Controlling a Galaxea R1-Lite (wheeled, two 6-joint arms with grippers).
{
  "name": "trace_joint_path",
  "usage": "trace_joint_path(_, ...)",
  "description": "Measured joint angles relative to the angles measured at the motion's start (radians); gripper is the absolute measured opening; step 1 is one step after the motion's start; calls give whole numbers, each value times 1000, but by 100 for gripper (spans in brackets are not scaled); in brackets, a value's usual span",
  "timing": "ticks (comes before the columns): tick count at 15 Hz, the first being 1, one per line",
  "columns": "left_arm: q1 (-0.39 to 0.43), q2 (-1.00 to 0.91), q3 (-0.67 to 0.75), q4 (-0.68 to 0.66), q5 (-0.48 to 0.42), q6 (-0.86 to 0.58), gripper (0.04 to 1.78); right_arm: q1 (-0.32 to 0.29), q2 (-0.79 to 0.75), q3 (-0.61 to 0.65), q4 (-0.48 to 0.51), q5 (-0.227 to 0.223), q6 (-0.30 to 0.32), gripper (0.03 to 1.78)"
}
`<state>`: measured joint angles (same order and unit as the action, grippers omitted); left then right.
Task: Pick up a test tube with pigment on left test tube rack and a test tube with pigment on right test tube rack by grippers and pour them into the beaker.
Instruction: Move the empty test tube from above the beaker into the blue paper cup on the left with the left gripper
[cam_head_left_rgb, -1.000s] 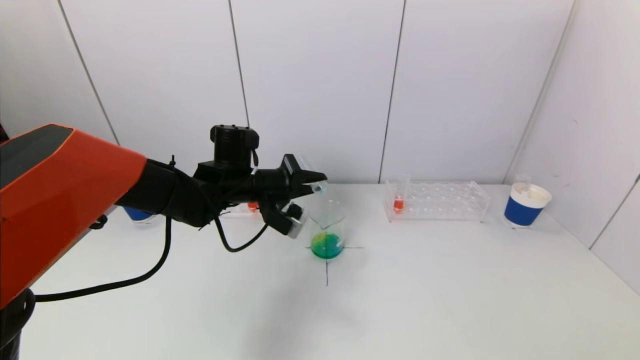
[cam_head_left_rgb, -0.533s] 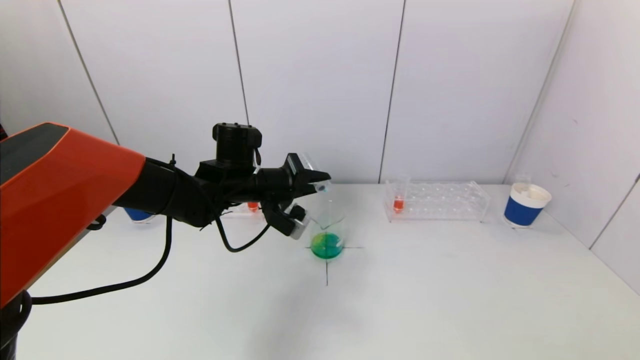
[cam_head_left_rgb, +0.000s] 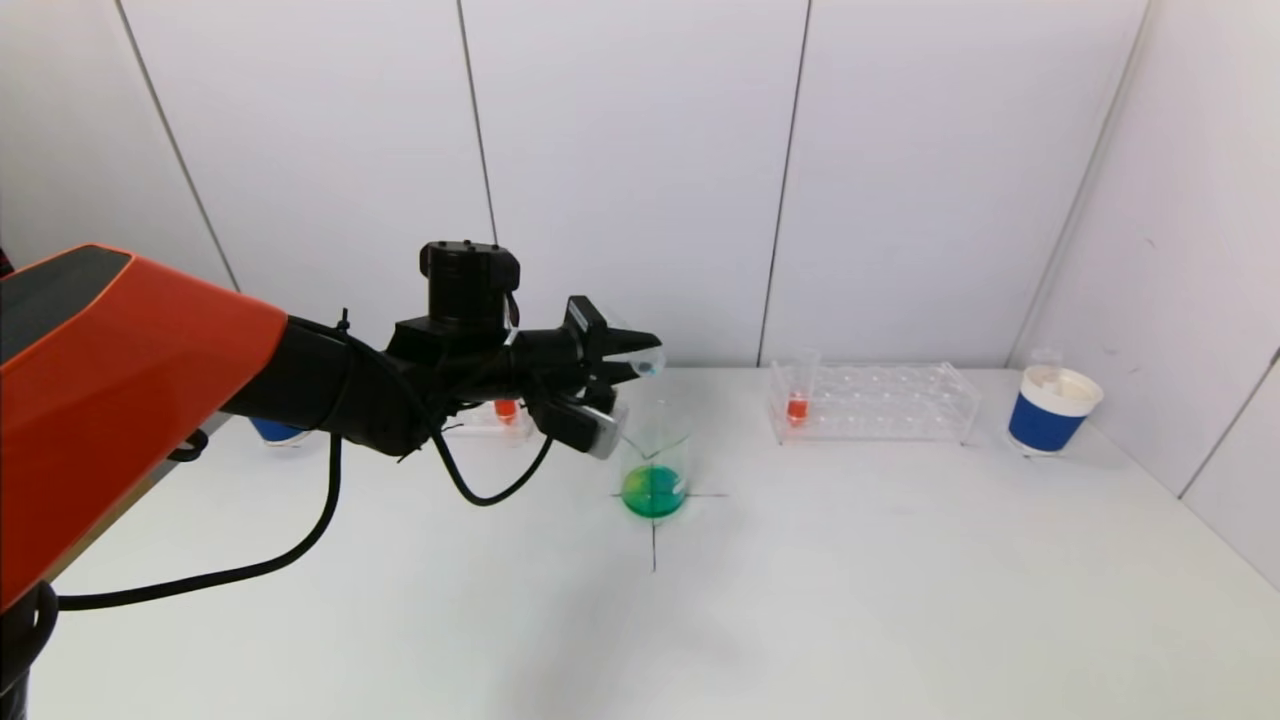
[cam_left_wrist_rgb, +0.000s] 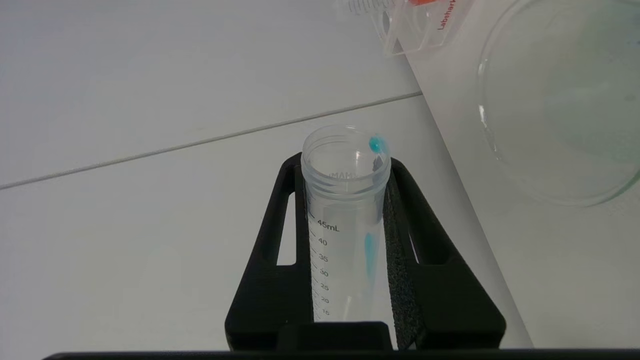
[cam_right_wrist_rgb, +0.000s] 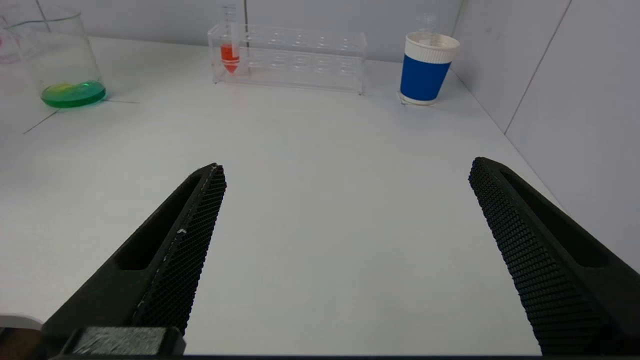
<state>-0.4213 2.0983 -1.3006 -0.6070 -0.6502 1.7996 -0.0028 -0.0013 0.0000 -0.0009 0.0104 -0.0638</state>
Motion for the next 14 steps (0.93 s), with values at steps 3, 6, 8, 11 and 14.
trace_joint_path(3,0,-10,4,-58,7,-153,44,0,0,0,0,0,0,177)
trace_joint_path(6,1,-28,4,-109,42,-290,44,0,0,0,0,0,0,177)
trace_joint_path(8,0,-49,4,-108,100,-394,44,0,0,0,0,0,0,177)
trace_joint_path(11,-9,-73,-9,-104,217,-592,44,0,0,0,0,0,0,177)
trace_joint_path(14,-12,-90,-30,-105,331,-779,44,0,0,0,0,0,0,177)
